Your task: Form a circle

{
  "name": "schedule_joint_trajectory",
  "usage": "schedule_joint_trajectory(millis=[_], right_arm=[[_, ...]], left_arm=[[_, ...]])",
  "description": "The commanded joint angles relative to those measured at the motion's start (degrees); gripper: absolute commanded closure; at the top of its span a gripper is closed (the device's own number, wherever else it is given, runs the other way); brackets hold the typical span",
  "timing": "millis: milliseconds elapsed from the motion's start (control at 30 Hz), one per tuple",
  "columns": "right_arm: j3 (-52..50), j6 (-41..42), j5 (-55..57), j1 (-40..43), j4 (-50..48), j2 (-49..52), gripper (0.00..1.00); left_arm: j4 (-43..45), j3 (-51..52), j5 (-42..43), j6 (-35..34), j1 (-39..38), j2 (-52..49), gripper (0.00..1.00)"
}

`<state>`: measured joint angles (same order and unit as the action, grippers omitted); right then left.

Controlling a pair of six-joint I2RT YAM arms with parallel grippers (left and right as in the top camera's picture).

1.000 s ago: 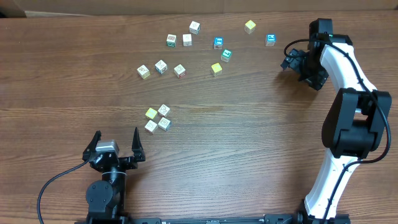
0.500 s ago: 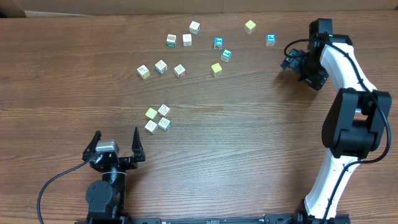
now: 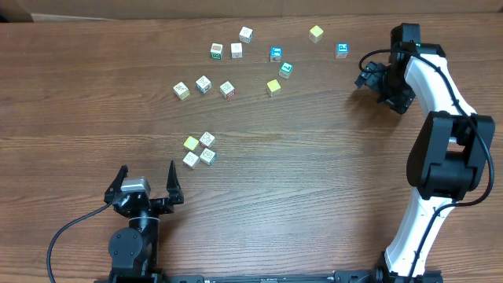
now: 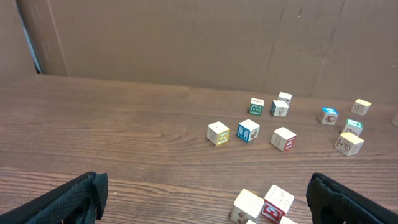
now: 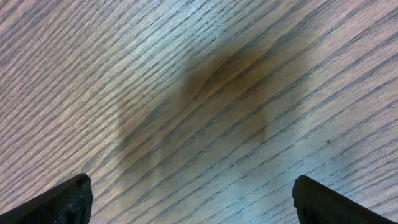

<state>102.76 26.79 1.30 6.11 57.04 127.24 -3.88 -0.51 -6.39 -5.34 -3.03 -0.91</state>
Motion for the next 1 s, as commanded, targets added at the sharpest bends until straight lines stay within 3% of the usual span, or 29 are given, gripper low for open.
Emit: schedule_joint_trajectory(millis=[0,333,967], right_arm=[[1.1,0.0,-0.1,0.0,-0.2,-0.7,0.00],[1.1,0.0,-0.1,-1.0,-0.2,-2.9,0.00],[1.1,0.0,-0.1,-12.6,-0.2,-23.0,0.00]], left_arm=[[0.0,0.2,0.5,1.7,-0.4,0.7,0.01],[0.0,0.2,0.5,1.7,-0.4,0.7,0.00],[0.0,0.2,0.5,1.7,-0.4,0.7,0.01]])
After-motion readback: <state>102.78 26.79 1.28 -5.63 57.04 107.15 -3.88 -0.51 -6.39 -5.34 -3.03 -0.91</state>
